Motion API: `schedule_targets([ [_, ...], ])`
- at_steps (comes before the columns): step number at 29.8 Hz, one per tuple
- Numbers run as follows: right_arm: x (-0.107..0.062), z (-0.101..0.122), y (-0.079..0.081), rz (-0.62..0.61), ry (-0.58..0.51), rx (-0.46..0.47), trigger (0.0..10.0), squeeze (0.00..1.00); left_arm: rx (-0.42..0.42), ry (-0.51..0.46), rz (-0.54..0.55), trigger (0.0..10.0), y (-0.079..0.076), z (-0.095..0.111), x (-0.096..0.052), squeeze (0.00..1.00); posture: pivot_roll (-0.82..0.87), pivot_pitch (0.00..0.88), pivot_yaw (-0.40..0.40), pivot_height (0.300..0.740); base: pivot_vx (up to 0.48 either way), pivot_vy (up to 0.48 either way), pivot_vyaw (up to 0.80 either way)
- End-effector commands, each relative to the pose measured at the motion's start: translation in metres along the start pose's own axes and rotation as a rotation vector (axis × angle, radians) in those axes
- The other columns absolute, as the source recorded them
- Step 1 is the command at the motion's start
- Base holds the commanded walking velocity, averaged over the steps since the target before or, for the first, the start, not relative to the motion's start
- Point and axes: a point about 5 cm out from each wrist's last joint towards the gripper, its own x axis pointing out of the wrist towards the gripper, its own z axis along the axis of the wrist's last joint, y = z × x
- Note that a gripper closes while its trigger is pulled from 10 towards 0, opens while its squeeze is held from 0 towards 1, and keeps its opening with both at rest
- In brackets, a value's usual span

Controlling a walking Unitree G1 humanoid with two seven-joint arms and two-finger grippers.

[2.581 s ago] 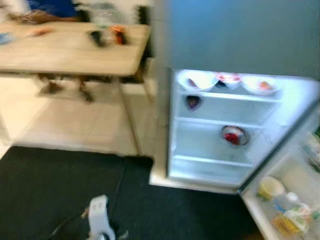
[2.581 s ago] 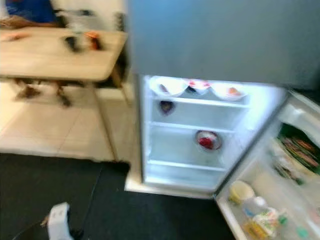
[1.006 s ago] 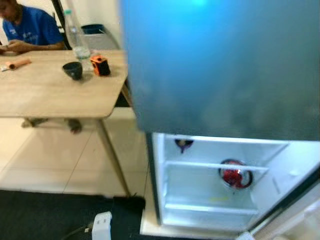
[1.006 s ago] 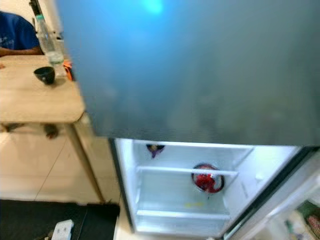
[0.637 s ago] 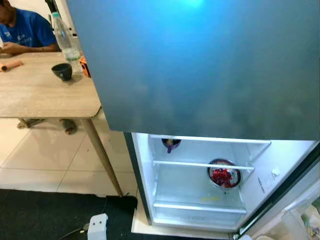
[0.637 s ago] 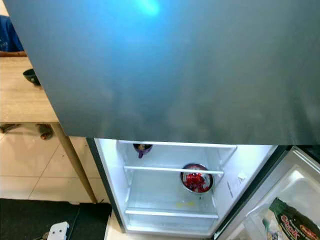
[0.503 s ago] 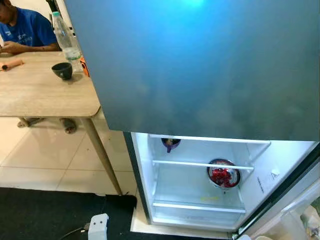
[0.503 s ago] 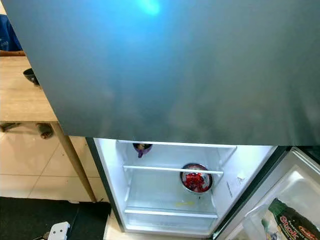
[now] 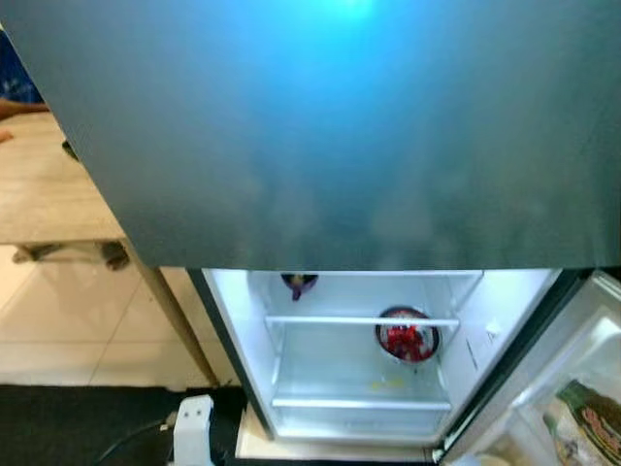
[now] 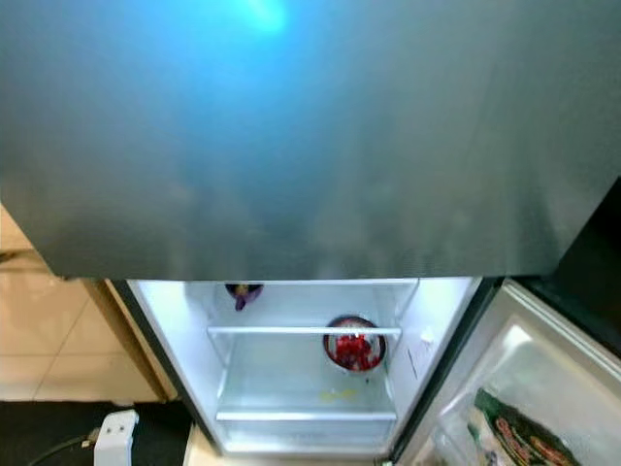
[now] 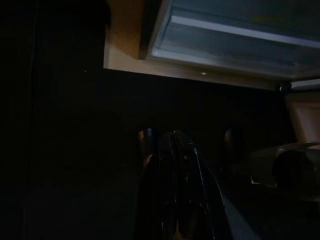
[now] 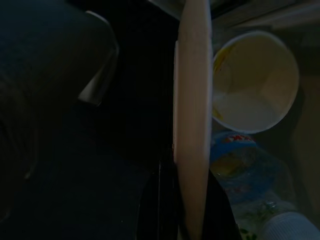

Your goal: Restocking fridge

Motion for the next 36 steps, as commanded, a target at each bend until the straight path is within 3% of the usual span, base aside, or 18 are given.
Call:
schedule_targets([
  [1,0.001,0.012,-0.005,-0.005,-0.060,-0.002,10.0,0.00,0.027,0.014,0.016,10.0,0.005,-0.003,-0.002,0.00,-0.10,0.045,0.020,0.740,0.000,0.000,0.00],
  [8,0.001,0.049,0.005,0.175,-0.232,-0.054,10.0,0.00,0.046,-0.014,0.007,10.0,0.000,0.001,0.000,0.00,-0.10,0.048,0.021,0.740,0.000,0.000,0.00],
  [13,-0.003,0.085,-0.003,0.235,-0.366,-0.145,10.0,0.00,0.069,-0.126,-0.010,10.0,-0.007,0.030,0.005,0.00,-0.09,0.066,0.004,0.740,0.000,0.000,0.00],
  [17,-0.006,0.103,-0.016,0.176,-0.431,-0.151,10.0,0.00,0.074,-0.209,-0.045,10.0,-0.011,0.054,0.006,0.00,-0.10,0.098,0.011,0.740,0.000,0.000,0.00],
  [20,-0.013,0.128,-0.038,0.100,-0.534,-0.069,10.0,0.00,0.199,-0.300,-0.136,10.0,-0.018,0.086,0.004,0.00,-0.09,0.136,0.016,0.740,0.000,0.000,0.00],
  [21,-0.013,0.128,-0.038,0.100,-0.534,-0.069,10.0,0.00,0.199,-0.300,-0.136,10.0,-0.018,0.086,0.004,0.00,-0.09,0.136,0.016,0.740,0.000,0.000,0.00],
  [23,-0.016,0.135,-0.045,0.069,-0.577,-0.061,10.0,0.00,0.276,-0.335,-0.189,10.0,-0.023,0.098,0.003,0.00,-0.08,0.152,0.022,0.740,0.000,0.000,0.00],
  [25,-0.017,0.138,-0.047,0.049,-0.589,-0.069,10.0,0.00,0.310,-0.343,-0.206,10.0,-0.026,0.100,0.002,0.00,-0.08,0.149,0.021,0.740,0.000,0.000,0.00],
  [29,-0.028,0.172,-0.060,-0.056,-0.704,-0.082,10.0,0.00,0.439,-0.352,-0.267,10.0,-0.042,0.097,0.004,0.00,-0.06,0.153,0.023,0.740,0.000,0.000,0.00],
  [33,-0.036,0.189,-0.064,-0.082,-0.770,-0.101,10.0,0.00,0.466,-0.346,-0.286,10.0,-0.046,0.092,0.005,0.00,-0.06,0.161,0.023,0.740,0.000,0.000,0.00],
  [36,-0.048,0.209,-0.074,-0.129,-0.842,-0.196,10.0,0.00,0.522,-0.318,-0.314,10.0,-0.051,0.083,0.006,0.00,-0.06,0.161,0.011,0.740,0.000,0.000,0.00],
])
